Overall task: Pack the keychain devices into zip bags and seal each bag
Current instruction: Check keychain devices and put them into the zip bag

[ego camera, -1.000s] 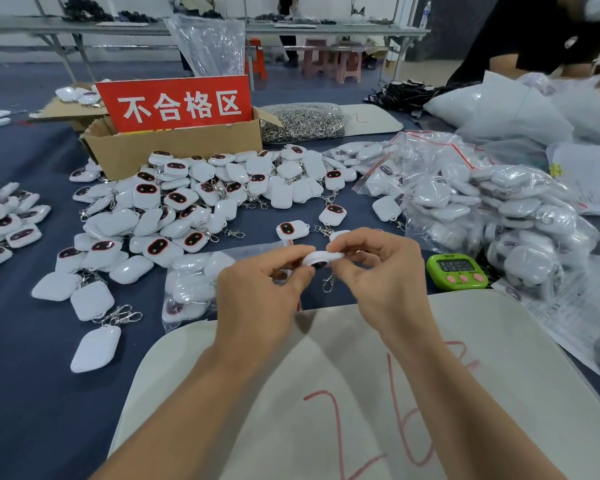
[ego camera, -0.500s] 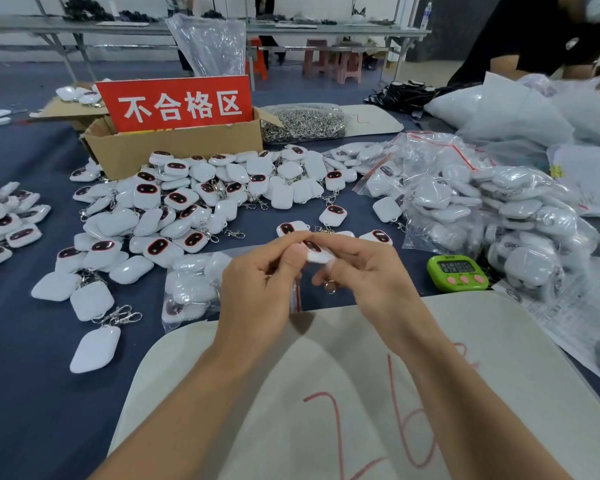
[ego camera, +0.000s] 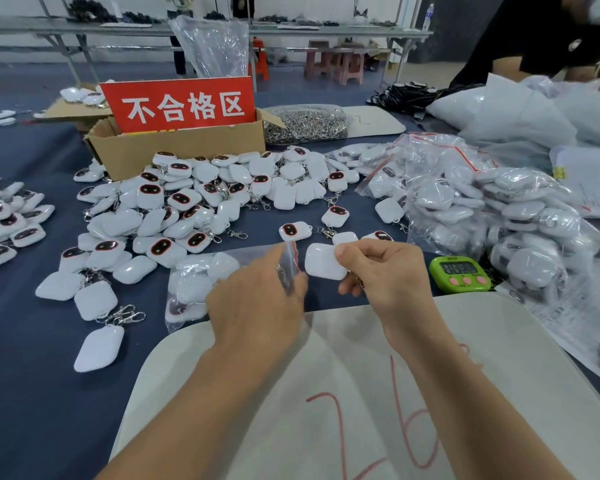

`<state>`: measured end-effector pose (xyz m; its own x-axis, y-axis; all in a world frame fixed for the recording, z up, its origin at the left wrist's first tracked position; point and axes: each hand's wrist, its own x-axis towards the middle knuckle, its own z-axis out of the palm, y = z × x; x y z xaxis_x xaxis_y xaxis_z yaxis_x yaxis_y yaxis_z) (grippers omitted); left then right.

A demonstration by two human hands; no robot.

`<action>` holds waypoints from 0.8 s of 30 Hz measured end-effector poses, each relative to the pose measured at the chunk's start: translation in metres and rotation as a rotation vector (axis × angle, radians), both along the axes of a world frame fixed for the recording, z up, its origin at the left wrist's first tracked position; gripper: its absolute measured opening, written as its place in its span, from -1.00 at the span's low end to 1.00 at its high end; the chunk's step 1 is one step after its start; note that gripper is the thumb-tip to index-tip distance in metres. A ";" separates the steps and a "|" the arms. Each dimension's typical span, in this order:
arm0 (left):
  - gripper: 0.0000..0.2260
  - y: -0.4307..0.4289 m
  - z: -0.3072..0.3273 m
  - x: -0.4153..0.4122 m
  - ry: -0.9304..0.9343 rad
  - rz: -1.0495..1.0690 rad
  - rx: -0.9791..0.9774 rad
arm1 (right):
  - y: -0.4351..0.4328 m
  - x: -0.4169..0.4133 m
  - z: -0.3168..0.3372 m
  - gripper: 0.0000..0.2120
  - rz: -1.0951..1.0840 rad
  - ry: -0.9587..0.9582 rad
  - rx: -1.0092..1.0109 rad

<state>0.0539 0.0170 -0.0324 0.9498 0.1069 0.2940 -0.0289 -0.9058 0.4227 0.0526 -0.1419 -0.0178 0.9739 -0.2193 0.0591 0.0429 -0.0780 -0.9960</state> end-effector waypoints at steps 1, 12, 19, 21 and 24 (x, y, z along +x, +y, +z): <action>-0.79 -0.001 -0.001 0.001 0.075 -0.012 0.084 | -0.001 0.001 -0.001 -0.82 -0.026 0.010 0.000; -0.51 -0.001 0.003 -0.002 -0.030 -0.114 -0.105 | 0.014 0.006 -0.011 -0.84 -0.063 0.117 -0.062; -0.52 0.005 0.003 -0.003 -0.140 -0.212 -0.350 | 0.023 0.009 -0.010 -0.77 0.031 0.131 -0.055; -0.54 0.005 0.004 -0.003 -0.163 -0.257 -0.338 | 0.028 0.010 -0.009 -0.83 0.134 0.097 -0.030; -0.54 0.005 0.005 -0.005 -0.229 -0.317 -0.326 | 0.034 0.012 -0.012 -0.73 0.322 0.042 -0.107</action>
<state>0.0484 0.0216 -0.0275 0.8653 -0.0556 0.4982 -0.4064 -0.6597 0.6322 0.0647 -0.1078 -0.0299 0.9942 0.1047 0.0236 0.0414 -0.1716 -0.9843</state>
